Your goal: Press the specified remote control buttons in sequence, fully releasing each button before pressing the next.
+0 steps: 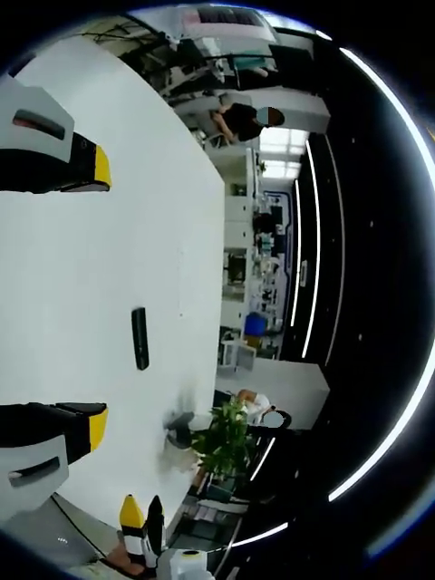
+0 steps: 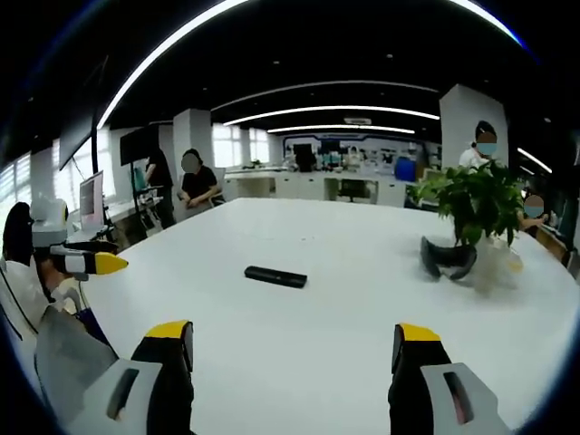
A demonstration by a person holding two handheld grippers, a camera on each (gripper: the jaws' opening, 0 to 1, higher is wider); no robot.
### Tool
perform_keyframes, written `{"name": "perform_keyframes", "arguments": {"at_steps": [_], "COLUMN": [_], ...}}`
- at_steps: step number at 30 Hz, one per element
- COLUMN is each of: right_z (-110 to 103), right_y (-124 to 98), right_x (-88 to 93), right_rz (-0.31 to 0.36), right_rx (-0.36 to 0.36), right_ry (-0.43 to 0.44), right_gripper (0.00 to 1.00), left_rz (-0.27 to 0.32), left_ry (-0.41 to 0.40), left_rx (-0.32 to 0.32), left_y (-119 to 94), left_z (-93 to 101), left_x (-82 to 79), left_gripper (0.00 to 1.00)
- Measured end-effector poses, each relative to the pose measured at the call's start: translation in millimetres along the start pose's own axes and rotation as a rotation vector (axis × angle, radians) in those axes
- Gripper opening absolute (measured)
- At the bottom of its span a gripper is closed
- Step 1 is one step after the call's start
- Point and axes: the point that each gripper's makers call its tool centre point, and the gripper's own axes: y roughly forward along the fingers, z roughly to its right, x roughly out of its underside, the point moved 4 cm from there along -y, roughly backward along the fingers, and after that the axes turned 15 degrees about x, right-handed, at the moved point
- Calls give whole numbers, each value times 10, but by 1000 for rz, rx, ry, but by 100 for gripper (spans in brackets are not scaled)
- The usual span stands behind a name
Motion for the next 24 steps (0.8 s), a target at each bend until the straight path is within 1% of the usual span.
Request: {"name": "perform_keyframes", "arguments": {"at_steps": [6, 9, 14, 16, 18, 20, 21, 24], "right_z": [-47, -70, -93, -121, -127, -140, -147, -156], "right_y": [-6, -1, 3, -6, -16, -21, -25, -28], "right_x": [-2, -5, 4, -2, -17, -24, -18, -18], "right_rz": [2, 1, -5, -3, 3, 5, -2, -11], "right_rx": [-18, -27, -38, -58, -62, -72, -79, -88], "right_ry": [-11, -21, -23, -16, -6, -5, -5, 2], "right_gripper": [90, 90, 89, 90, 89, 87, 83, 78], "left_rz": [-8, -3, 5, 7, -6, -24, -38, -60], "left_ry": [6, 12, 12, 12, 23, 44, 59, 94], "left_rx": [21, 31, 39, 46, 56, 70, 80, 105], "left_y": [9, 16, 53, 74, 101, 139, 171, 269], "left_z": [30, 41, -17, -43, -63, -81, -88, -101], "left_x": [-3, -29, -81, -103, -119, -137, -151, -199], "left_gripper": [99, 99, 99, 99, 99, 99, 99, 99]}}
